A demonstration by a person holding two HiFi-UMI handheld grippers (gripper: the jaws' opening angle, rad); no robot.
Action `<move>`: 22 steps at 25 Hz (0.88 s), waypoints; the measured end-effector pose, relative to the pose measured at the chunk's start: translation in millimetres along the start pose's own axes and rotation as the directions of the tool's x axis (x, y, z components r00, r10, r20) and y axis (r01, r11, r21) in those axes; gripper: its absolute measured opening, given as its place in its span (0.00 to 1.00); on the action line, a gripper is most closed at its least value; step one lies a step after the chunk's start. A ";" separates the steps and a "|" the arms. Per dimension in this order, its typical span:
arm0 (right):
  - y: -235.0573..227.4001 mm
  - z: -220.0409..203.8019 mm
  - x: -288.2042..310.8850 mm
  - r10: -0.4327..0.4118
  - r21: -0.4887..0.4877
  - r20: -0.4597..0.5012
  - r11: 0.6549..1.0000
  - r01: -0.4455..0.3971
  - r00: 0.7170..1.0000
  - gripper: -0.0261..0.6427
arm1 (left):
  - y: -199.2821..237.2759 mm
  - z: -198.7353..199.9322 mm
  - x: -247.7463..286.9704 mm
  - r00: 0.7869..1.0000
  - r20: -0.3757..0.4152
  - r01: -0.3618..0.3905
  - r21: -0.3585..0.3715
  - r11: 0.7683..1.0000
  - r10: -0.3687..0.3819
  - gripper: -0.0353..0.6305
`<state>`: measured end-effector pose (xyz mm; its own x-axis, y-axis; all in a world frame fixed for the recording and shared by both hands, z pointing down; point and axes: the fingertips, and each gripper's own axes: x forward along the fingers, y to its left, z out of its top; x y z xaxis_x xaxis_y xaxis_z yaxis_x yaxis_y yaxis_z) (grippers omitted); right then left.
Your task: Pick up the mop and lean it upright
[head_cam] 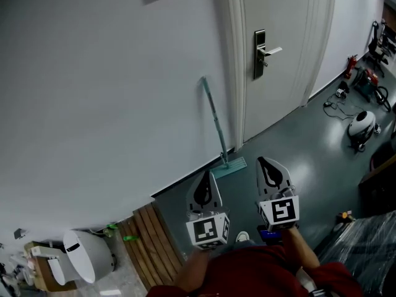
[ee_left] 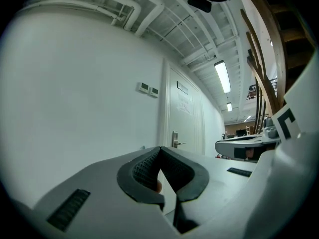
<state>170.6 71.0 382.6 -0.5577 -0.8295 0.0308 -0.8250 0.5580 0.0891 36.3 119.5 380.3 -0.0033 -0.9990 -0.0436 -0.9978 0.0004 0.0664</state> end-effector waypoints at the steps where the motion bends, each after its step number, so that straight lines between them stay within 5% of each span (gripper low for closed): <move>1: -5.4 -0.3 5.6 0.009 0.002 -0.001 1.000 -0.009 1.000 0.07 | -2.5 -0.7 7.0 1.000 0.000 -0.006 0.003 1.000 0.006 0.07; 12: -20.4 -12.1 62.4 0.083 0.009 -0.011 0.997 -0.083 0.996 0.07 | 3.7 -10.7 56.1 0.999 -0.019 -0.049 -0.014 0.999 0.049 0.07; 22: -34.6 -23.6 151.0 0.020 0.009 -0.013 1.000 -0.020 1.000 0.07 | 47.3 -22.7 142.0 1.000 -0.013 -0.009 -0.037 0.999 0.009 0.07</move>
<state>117.1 -74.1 407.6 -0.5727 -0.8185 0.0456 -0.8147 0.5744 0.0798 -9.8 -23.3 399.9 -0.0111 -0.9995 -0.0297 -0.9946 0.0079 0.1039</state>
